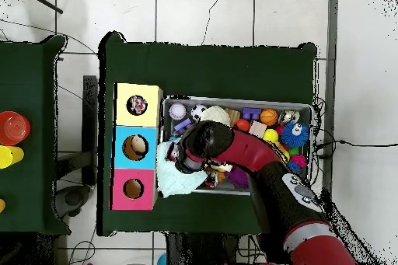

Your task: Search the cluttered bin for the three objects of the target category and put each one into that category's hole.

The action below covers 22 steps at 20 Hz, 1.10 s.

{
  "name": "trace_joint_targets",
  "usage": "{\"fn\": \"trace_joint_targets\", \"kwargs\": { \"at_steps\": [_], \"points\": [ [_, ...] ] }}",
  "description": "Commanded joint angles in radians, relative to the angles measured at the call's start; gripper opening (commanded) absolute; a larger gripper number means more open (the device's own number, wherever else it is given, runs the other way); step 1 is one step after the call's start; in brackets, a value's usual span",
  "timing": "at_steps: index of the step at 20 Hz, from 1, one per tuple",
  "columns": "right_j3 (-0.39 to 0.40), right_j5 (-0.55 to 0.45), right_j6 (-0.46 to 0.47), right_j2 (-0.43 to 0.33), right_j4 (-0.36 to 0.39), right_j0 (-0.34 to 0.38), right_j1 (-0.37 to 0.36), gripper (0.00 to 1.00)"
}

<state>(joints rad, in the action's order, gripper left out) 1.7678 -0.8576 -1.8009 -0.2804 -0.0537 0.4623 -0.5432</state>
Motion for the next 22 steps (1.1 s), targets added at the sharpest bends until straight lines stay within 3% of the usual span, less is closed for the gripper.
{"fn": "trace_joint_targets", "kwargs": {
  "at_steps": [1,14,22],
  "points": [
    [-0.097,-0.126,-0.009,-0.011,0.054,-0.013,0.070,1.00],
    [-0.084,-0.023,-0.040,0.014,0.099,-0.015,0.050,1.00],
    [-0.086,0.001,-0.028,-0.008,0.104,-0.004,0.054,1.00]
  ]
}}
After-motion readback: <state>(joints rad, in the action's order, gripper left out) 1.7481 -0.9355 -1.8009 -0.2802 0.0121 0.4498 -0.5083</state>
